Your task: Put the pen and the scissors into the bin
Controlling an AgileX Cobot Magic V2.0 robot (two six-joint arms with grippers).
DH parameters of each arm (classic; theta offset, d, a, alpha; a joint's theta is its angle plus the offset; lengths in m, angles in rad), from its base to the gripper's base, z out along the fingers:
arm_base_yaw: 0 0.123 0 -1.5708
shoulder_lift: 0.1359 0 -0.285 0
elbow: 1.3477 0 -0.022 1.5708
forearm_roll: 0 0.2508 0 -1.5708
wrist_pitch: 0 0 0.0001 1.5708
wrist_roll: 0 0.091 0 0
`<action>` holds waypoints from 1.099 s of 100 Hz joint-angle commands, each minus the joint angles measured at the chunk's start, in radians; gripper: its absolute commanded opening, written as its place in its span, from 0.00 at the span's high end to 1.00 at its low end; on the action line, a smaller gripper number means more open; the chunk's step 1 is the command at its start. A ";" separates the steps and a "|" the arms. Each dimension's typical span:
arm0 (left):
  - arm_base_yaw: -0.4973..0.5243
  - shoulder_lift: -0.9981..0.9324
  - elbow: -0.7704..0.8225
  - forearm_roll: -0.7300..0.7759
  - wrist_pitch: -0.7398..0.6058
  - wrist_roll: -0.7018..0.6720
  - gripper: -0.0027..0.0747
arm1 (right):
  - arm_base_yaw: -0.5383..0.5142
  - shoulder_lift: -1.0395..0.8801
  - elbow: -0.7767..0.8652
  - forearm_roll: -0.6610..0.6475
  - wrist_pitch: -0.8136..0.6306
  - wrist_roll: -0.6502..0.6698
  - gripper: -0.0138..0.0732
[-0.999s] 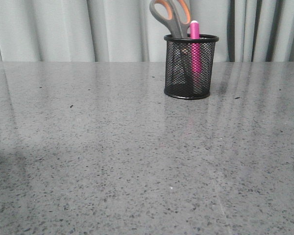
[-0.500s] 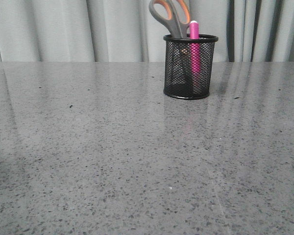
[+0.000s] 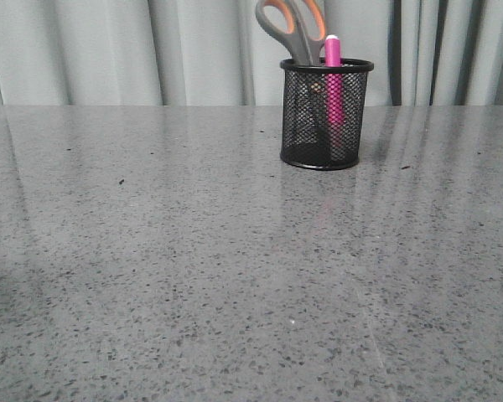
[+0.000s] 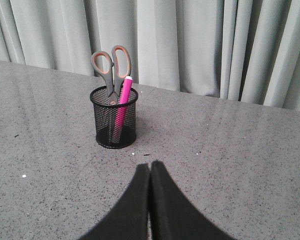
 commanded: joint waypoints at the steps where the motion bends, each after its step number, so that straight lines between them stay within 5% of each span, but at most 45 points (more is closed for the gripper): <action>1: -0.007 0.004 -0.030 -0.009 -0.069 -0.006 0.99 | -0.005 0.013 -0.023 -0.005 -0.074 -0.011 0.93; 22: -0.005 0.004 0.011 0.015 -0.094 -0.006 0.99 | -0.005 0.013 -0.023 -0.005 -0.074 -0.011 0.93; 32: 0.020 -0.024 0.063 0.211 -0.102 -0.002 0.99 | -0.005 0.013 -0.023 -0.005 -0.074 -0.011 0.93; 44: 0.095 -0.110 0.184 0.363 -0.119 -0.002 0.99 | -0.005 0.013 -0.023 -0.005 -0.072 -0.011 0.93; 65: 0.281 -0.324 0.381 0.372 -0.126 -0.007 0.99 | -0.005 0.013 -0.023 -0.005 -0.072 -0.011 0.93; 77: 0.376 -0.433 0.420 0.372 -0.029 -0.007 0.99 | -0.005 0.013 -0.023 -0.005 -0.072 -0.011 0.93; 90: 0.472 -0.524 0.420 0.372 0.240 -0.007 0.99 | -0.005 0.013 -0.023 -0.005 -0.072 -0.011 0.93; 110: 0.564 -0.518 0.420 0.368 0.236 -0.007 0.99 | -0.005 0.013 -0.023 -0.005 -0.072 -0.011 0.93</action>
